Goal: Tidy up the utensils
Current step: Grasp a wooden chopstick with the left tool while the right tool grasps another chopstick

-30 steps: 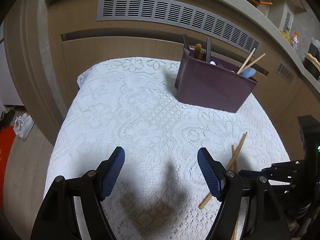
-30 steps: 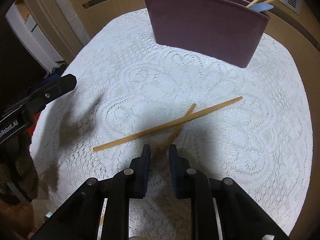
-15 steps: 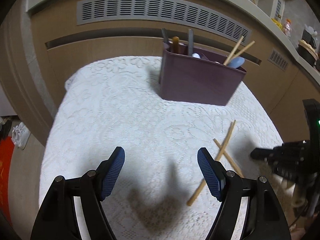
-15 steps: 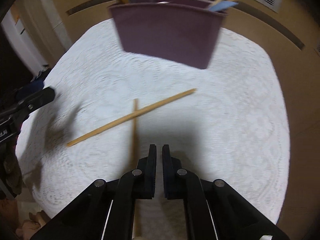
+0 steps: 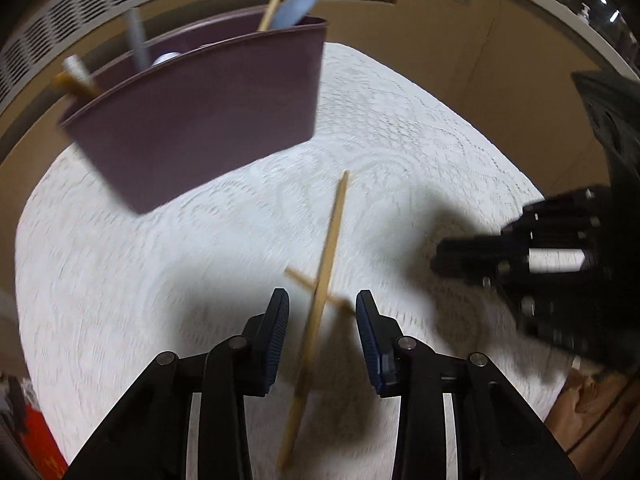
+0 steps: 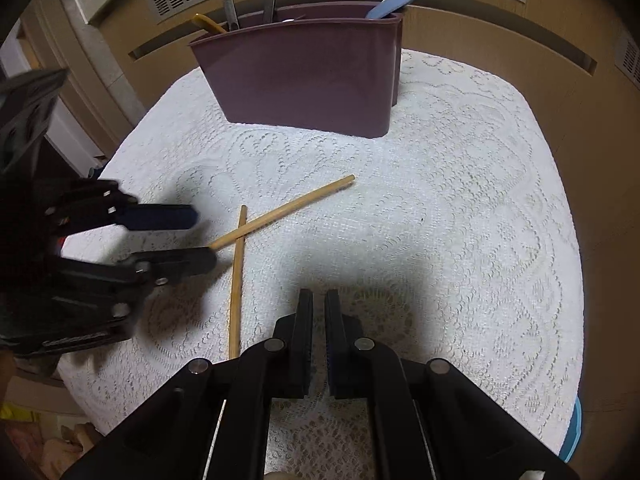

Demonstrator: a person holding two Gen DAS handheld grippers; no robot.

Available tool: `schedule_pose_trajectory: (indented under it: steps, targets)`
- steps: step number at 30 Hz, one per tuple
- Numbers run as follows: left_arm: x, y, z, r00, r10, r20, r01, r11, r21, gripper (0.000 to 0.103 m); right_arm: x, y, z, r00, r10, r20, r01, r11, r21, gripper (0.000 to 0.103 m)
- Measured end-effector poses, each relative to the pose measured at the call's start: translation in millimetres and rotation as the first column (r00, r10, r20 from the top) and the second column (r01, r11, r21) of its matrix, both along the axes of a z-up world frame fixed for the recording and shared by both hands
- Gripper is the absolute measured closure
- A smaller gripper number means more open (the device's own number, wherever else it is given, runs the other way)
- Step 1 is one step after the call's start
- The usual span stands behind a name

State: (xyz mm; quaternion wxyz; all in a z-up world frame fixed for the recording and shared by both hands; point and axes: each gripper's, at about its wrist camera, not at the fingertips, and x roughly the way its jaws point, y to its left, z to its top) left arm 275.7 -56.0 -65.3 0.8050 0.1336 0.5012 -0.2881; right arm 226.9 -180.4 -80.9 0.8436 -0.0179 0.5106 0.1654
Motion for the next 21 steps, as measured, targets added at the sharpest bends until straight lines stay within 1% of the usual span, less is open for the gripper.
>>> schedule_pose_trajectory:
  steps: [1, 4, 6, 7, 9, 11, 14, 16, 18, 20, 21]
  targets:
    - [4, -5, -1, 1.000, -0.006, -0.006, 0.006, 1.000, 0.004, 0.067, -1, -2, 0, 1.000, -0.004, 0.002, 0.004, 1.000, 0.003, 0.096]
    - [19, -21, -8, 1.000, -0.011, -0.016, 0.012, 0.999, 0.044, 0.068, 0, -9, 0, 1.000, -0.016, 0.007, 0.016, 1.000, 0.006, 0.096]
    - [27, -28, -16, 0.999, -0.004, -0.033, 0.006, 0.998, 0.069, 0.075, 2, -10, -2, 1.000, -0.020, 0.006, 0.020, 1.000, 0.002, 0.096]
    - [28, -30, -17, 1.000, 0.002, -0.026, 0.000, 0.998, 0.068, 0.076, 1, -11, -1, 1.000, -0.021, 0.007, 0.021, 1.000, 0.001, 0.096]
    - [29, -30, -16, 0.999, 0.012, -0.031, -0.010, 0.998, 0.060, 0.094, -1, -12, 1, 1.000, -0.020, 0.015, 0.020, 1.000, 0.003, 0.096]
    - [28, -26, -16, 0.999, 0.023, -0.049, -0.021, 0.999, 0.036, 0.095, -2, -13, 4, 1.000, -0.016, 0.023, 0.016, 1.000, 0.006, 0.096]
    - [16, -10, -14, 0.997, 0.049, -0.058, -0.049, 0.999, 0.001, 0.096, -5, -9, 7, 1.000, 0.002, 0.030, -0.002, 1.000, 0.002, 0.094]
    - [5, 11, -8, 0.993, 0.103, -0.056, -0.105, 0.994, -0.038, 0.096, -6, -5, 7, 0.999, 0.029, 0.027, -0.029, 1.000, 0.006, 0.094]
    - [-6, 36, -2, 0.984, 0.170, -0.051, -0.174, 0.982, -0.073, 0.096, -9, 1, 7, 0.998, 0.066, 0.015, -0.066, 0.998, 0.020, 0.094]
    - [-15, 59, 0, 0.968, 0.250, -0.038, -0.252, 0.964, -0.088, 0.096, -10, 9, 4, 0.995, 0.104, -0.005, -0.104, 0.994, 0.037, 0.094]
    - [-17, 67, 0, 0.961, 0.272, -0.045, -0.276, 0.957, -0.092, 0.096, -10, 14, 3, 0.993, 0.118, -0.013, -0.118, 0.992, 0.041, 0.094]
